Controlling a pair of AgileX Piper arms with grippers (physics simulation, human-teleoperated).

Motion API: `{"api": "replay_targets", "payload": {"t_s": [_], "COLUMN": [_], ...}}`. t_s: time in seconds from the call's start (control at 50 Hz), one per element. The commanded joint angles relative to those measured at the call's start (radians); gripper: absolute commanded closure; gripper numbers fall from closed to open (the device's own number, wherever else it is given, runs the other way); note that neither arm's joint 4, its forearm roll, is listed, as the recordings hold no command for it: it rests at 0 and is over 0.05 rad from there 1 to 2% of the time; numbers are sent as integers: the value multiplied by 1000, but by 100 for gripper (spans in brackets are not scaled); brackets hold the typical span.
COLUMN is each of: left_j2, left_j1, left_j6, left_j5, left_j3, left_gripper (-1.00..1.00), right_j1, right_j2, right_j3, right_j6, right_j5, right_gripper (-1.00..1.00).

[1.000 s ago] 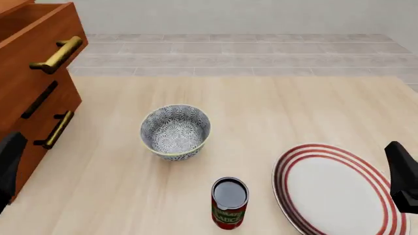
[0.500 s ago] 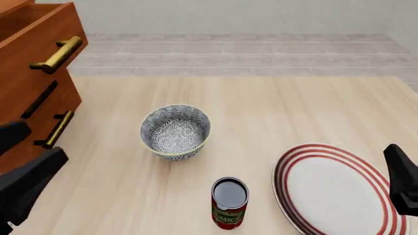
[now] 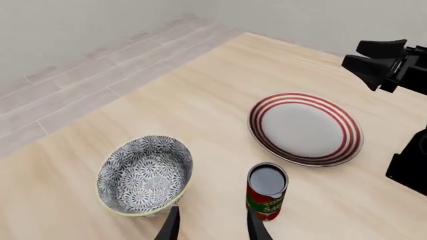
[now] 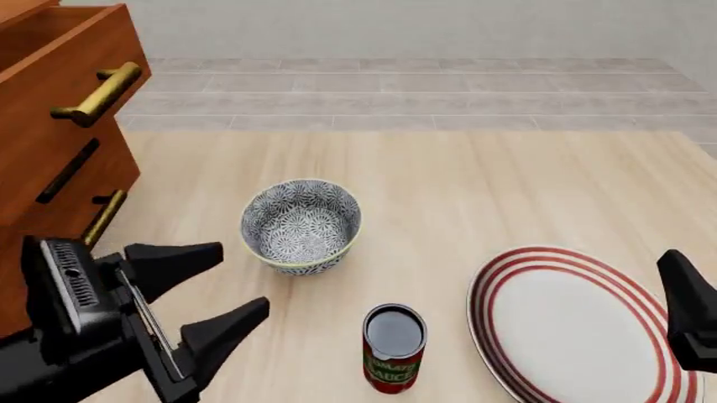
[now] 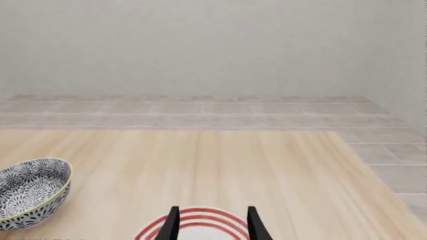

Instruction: Put the ketchup in the top drawer of the cabinet.

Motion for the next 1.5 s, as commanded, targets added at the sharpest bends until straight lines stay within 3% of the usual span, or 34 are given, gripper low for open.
{"api": "replay_targets", "payload": {"t_s": [0.02,0.2,0.5,0.64,0.7,0.86,1.18,1.5], "left_j2": [207,382,559,628,611,681,955,1017], "left_j1": [-87,-190,-227,-213,-193,-196,-235,-245], "left_j6": [4,39,51,104,69,72,65,53], "left_j5": [-185,-287,-388,-431,-445,-473,-601,-614], "left_j3": [39,19,-20,-53,-49,-72,-137,-161], "left_gripper": [-100,-100,-100,-100,-100,-100,-100,-100], "right_j1": [1,5,14,18,20,31,29,28], "right_j2": [0,0,0,0,-1,0,-1,-1], "right_j3": [0,0,0,0,0,0,0,0], "right_j6": [-7,-11,-18,-18,-20,-19,-13,-10], "right_j5": [4,7,11,16,15,20,24,24], "right_gripper": [-100,-100,-100,-100,-100,-100,-100,-100]}}
